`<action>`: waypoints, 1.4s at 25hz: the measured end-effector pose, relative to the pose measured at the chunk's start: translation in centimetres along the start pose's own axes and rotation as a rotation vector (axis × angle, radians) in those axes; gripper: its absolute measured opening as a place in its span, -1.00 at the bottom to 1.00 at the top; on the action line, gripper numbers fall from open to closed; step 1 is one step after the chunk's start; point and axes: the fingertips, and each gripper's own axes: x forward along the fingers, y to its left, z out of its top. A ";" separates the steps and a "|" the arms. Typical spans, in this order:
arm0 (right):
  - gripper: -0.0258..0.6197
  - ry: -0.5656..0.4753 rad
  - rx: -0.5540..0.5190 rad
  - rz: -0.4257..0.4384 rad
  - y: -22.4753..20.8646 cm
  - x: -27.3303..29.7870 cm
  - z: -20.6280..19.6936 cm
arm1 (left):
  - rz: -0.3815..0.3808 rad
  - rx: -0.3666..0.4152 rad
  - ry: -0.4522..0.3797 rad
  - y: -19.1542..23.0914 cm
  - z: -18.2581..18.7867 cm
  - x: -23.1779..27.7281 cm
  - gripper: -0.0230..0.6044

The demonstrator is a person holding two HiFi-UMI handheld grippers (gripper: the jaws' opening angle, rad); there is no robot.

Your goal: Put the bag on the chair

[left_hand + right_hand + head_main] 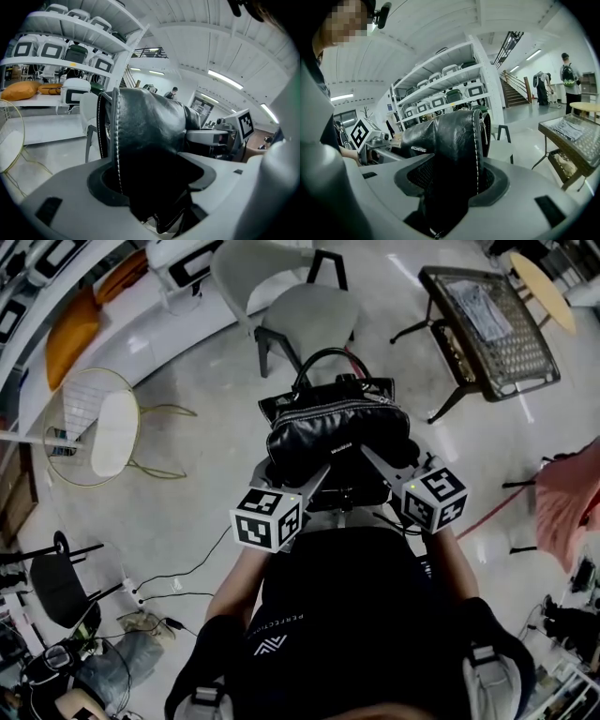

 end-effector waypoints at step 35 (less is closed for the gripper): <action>-0.23 0.048 -0.021 0.122 -11.6 10.1 6.1 | 0.121 -0.080 0.012 7.2 8.5 10.6 0.09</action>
